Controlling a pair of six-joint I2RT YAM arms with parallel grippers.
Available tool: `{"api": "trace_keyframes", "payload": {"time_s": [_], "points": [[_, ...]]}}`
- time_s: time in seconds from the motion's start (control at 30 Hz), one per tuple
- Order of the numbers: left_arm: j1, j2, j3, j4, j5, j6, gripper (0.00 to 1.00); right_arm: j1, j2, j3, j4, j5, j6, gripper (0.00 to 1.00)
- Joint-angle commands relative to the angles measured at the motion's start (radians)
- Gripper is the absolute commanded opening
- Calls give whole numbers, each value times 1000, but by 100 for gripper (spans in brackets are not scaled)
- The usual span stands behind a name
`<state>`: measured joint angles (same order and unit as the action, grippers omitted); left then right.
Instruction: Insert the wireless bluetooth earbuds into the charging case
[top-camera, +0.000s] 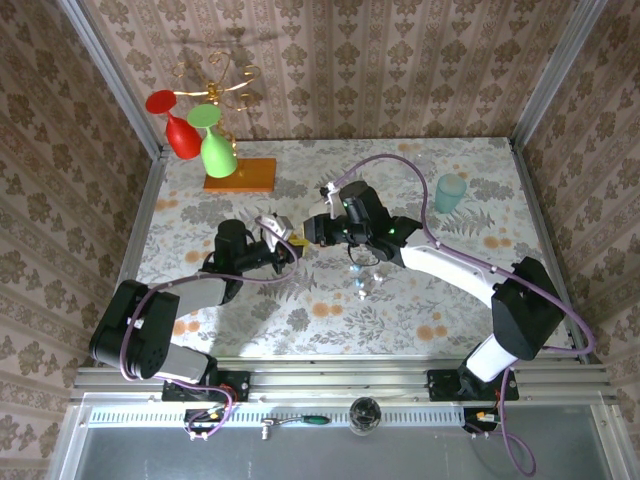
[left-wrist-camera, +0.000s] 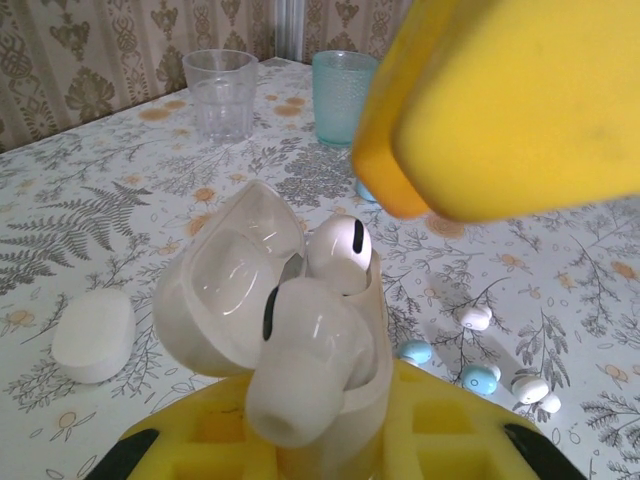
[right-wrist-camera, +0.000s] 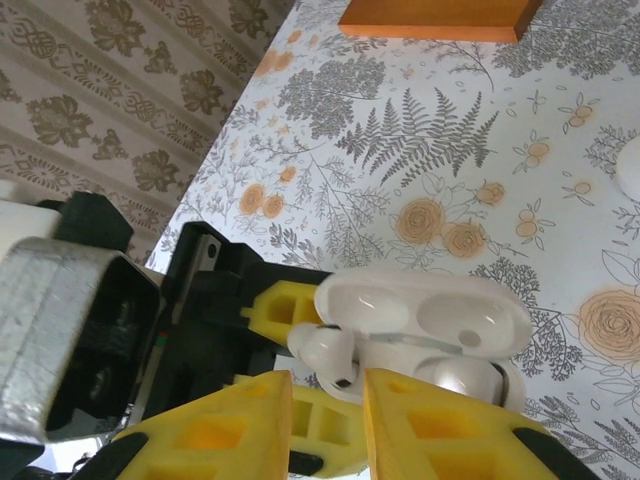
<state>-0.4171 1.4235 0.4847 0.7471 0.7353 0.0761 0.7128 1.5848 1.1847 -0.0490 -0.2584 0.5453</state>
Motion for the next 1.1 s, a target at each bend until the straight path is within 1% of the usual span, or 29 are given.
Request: {"api": "trace_keyframes", "payload": {"time_s": [0.0, 0.1, 0.23, 0.67, 0.83, 0.97, 1.07], "points": [[6, -23, 0, -2, 74, 46, 0, 3, 22, 47, -31, -31, -31, 27], [6, -24, 2, -18, 107, 60, 0, 3, 41, 68, -56, -43, -47, 31], [5, -27, 5, -39, 141, 77, 0, 2, 51, 88, -92, -50, -79, 33], [3, -29, 20, -68, 178, 78, 0, 4, 96, 129, -181, -117, -147, 33], [3, -35, 21, -78, 159, 67, 0, 3, 110, 144, -207, -140, -165, 33], [5, -36, 25, -82, 154, 53, 0, 4, 109, 147, -232, -136, -184, 33], [5, -40, 26, -84, 153, 46, 0, 4, 108, 149, -252, -136, -201, 30]]}}
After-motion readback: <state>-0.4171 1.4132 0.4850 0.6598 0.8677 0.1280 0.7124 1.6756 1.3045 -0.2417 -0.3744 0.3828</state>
